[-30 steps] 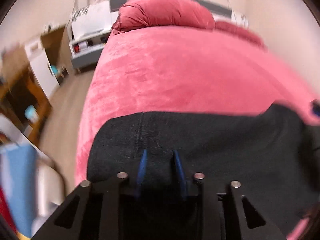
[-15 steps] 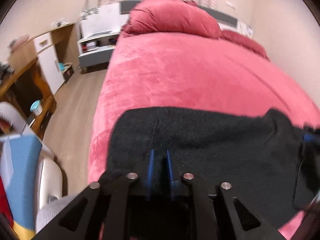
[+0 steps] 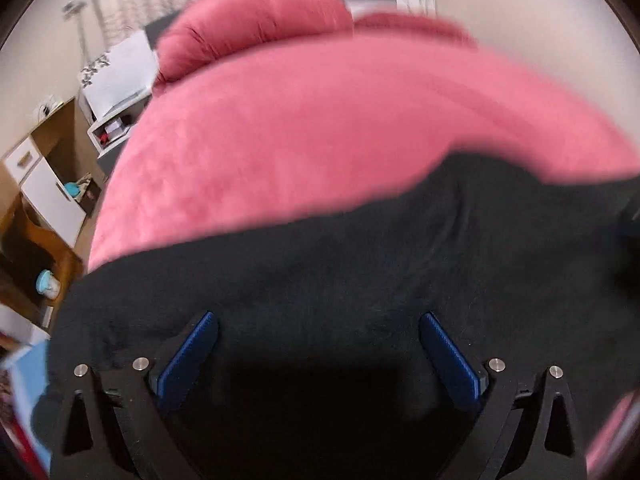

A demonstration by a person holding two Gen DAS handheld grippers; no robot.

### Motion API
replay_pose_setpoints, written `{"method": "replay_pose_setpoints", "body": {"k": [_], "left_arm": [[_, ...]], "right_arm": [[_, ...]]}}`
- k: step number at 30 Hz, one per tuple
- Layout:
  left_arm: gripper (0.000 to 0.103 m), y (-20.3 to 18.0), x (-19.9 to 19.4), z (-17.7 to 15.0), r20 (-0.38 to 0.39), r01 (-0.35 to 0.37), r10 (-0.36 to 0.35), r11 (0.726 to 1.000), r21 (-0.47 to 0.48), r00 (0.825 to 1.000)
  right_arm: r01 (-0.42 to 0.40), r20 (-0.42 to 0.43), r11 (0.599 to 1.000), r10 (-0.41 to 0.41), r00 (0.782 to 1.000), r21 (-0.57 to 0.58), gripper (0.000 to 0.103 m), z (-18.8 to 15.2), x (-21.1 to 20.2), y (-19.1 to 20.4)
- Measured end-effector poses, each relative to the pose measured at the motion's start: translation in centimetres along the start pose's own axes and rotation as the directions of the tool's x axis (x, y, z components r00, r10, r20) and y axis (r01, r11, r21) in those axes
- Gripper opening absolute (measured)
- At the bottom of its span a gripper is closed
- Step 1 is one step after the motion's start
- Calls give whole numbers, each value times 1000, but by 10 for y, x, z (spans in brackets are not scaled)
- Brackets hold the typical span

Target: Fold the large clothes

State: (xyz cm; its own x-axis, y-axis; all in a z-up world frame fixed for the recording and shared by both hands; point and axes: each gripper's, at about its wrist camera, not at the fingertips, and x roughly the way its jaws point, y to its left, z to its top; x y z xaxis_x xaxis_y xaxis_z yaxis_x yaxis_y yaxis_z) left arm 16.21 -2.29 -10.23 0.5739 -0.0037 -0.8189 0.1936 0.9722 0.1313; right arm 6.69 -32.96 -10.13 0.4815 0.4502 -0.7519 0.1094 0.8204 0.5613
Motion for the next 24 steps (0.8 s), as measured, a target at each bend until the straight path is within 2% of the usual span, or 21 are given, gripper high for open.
{"method": "replay_pose_setpoints", "body": {"k": [3,5,7,9,10,12,13,14,15,17,18,19,21,22,24], "left_arm": [[103,18,3,-9,44,103,-99,987,-121,994],[103,14,2,-11,50,98,-93,990,-99,994],[103,10,-1,-14,64,81,-75,993,-85,995],[103,8,-2,-15,67,78,-73,993,-88,995],[103,6,-3,-16,70,79,-73,993,-90,995],[103,4,-5,-17,74,78,-72,993,-91,995],[103,5,-9,-22,76,76,-69,993,-93,995],[103,5,-10,-23,79,73,-66,993,-93,995],[103,6,-10,-23,79,71,-64,993,-93,995],[103,4,-12,-25,81,67,-59,993,-94,995],[103,2,-13,-27,81,66,-58,993,-95,995],[103,2,-14,-27,81,63,-55,993,-95,995],[103,2,-13,-26,80,57,-50,994,-94,996],[103,1,-14,-26,80,53,-46,994,-93,996],[103,0,-14,-27,80,47,-40,995,-93,996]], "right_arm": [[-48,118,989,31,992,140,78,3,-47,-45],[-66,185,970,22,983,233,78,0,-78,-83],[-92,265,932,-5,964,349,78,-11,-110,-129],[-139,356,865,-49,933,482,78,-34,-142,-179],[-178,401,817,-70,913,548,78,-49,-154,-204],[-306,501,679,-105,859,667,78,-86,-173,-254],[-372,537,596,-121,835,712,78,-106,-178,-278],[-426,557,508,-132,820,748,78,-123,-178,-300],[-489,574,394,-133,808,778,80,-144,-172,-325],[-558,605,283,-113,788,780,80,-163,-163,-352],[-573,609,250,-98,787,780,80,-168,-156,-362],[-578,612,249,-83,787,777,80,-167,-149,-368],[-601,635,270,-55,770,752,80,-159,-139,-375],[-620,655,276,-52,754,735,80,-157,-133,-378],[-672,711,280,-60,701,686,80,-151,-132,-386]]}}
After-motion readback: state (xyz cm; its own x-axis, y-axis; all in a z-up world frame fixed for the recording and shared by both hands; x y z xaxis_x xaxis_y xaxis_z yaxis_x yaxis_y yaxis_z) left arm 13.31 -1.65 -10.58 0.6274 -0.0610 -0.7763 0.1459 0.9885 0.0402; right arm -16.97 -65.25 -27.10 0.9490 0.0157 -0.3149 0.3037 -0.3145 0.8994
